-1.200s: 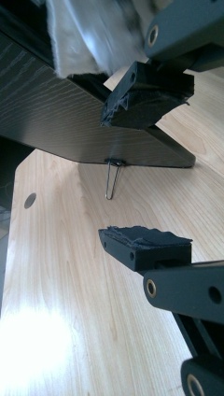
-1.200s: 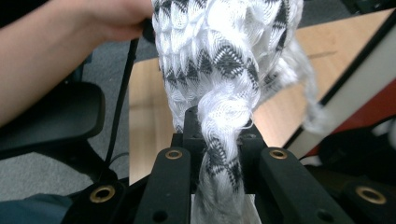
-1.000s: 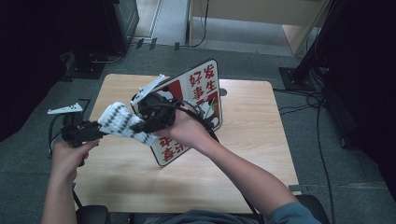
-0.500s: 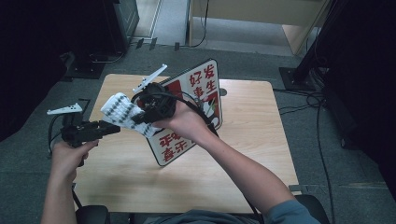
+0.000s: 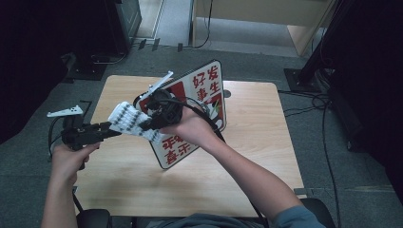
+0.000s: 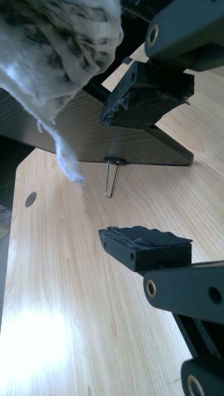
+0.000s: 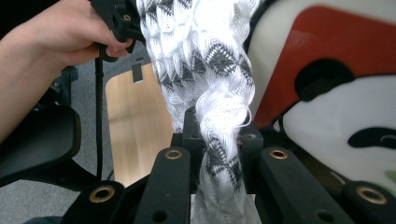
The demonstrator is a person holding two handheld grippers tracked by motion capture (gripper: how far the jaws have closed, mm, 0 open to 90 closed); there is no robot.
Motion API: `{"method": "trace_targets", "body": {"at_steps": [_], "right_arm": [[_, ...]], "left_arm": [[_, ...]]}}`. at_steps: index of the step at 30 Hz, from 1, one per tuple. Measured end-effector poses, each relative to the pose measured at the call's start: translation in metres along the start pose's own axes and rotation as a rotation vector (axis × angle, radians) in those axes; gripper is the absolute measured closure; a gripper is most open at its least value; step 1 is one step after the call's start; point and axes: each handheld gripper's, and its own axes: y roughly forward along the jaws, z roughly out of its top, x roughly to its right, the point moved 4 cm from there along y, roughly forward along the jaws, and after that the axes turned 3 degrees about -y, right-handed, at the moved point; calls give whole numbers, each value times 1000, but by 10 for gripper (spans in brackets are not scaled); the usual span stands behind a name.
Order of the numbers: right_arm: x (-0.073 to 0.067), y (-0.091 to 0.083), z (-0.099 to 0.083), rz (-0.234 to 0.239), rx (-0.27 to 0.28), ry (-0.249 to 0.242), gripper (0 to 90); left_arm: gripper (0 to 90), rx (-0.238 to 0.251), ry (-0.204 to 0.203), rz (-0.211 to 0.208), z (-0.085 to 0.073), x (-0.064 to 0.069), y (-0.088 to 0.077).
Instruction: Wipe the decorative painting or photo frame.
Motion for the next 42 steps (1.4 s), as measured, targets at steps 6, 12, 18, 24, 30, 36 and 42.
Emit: {"method": "trace_targets", "body": {"at_steps": [6,12,18,24,30,36,42], "right_arm": [[1,3,-8,5,-13,11,801],[2,6,-14,12,-23,17,801],[3,10,-20,17,-36,27,800],[3,14,-27,21,-44,34,801],[4,18,-34,29,-52,44,800],[5,24,-42,35,-58,54,800],[7,29,-50,39,-65,57,800]], "left_arm": [[395,-1,3,-1,0,1,0],[395,0,3,-3,0,0,-1],[393,3,0,-13,0,1,-2],[393,0,4,-13,0,1,-2],[392,2,5,-11,0,1,-3],[392,4,9,-11,0,2,-3],[392,4,13,-10,0,3,-3]]}}
